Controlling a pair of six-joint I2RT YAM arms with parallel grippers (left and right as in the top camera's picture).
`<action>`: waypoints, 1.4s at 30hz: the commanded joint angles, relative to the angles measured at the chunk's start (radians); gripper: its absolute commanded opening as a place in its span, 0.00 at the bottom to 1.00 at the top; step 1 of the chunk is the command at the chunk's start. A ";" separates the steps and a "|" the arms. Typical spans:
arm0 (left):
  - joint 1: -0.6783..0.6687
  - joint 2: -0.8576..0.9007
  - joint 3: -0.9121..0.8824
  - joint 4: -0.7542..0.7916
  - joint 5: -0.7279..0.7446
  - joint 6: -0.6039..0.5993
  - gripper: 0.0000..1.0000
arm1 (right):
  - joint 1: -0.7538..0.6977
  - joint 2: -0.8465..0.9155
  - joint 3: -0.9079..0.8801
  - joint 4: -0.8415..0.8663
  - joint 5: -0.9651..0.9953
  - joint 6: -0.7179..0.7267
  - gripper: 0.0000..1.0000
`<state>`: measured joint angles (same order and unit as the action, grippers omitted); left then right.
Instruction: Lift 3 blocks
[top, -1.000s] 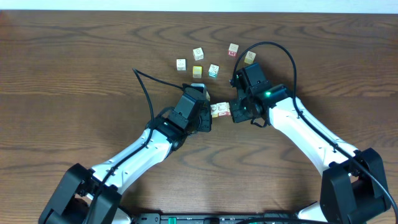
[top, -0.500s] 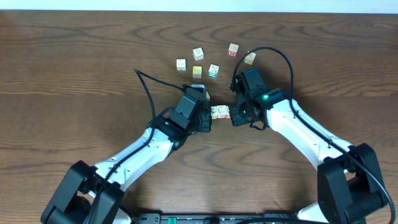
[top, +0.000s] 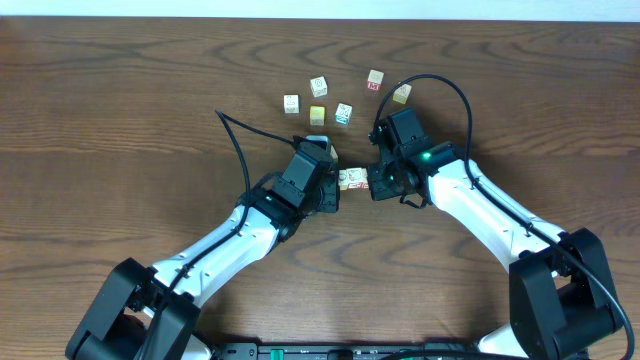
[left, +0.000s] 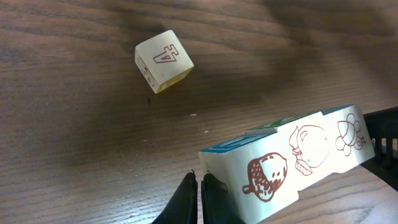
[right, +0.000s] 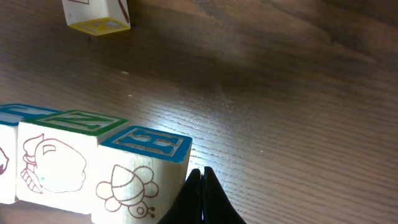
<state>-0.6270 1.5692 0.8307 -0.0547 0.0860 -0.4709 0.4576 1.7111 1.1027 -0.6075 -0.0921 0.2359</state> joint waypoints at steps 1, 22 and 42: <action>-0.047 0.006 0.052 0.040 0.130 0.003 0.07 | 0.049 0.012 0.000 0.021 -0.228 0.022 0.01; -0.047 0.006 0.052 0.040 0.130 0.002 0.07 | 0.031 0.012 0.000 0.025 -0.281 0.071 0.01; -0.073 0.058 0.052 0.053 0.130 -0.013 0.07 | 0.020 0.012 0.000 0.040 -0.280 0.085 0.01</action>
<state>-0.6312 1.5944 0.8307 -0.0437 0.0704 -0.4744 0.4385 1.7123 1.0943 -0.5976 -0.1555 0.3145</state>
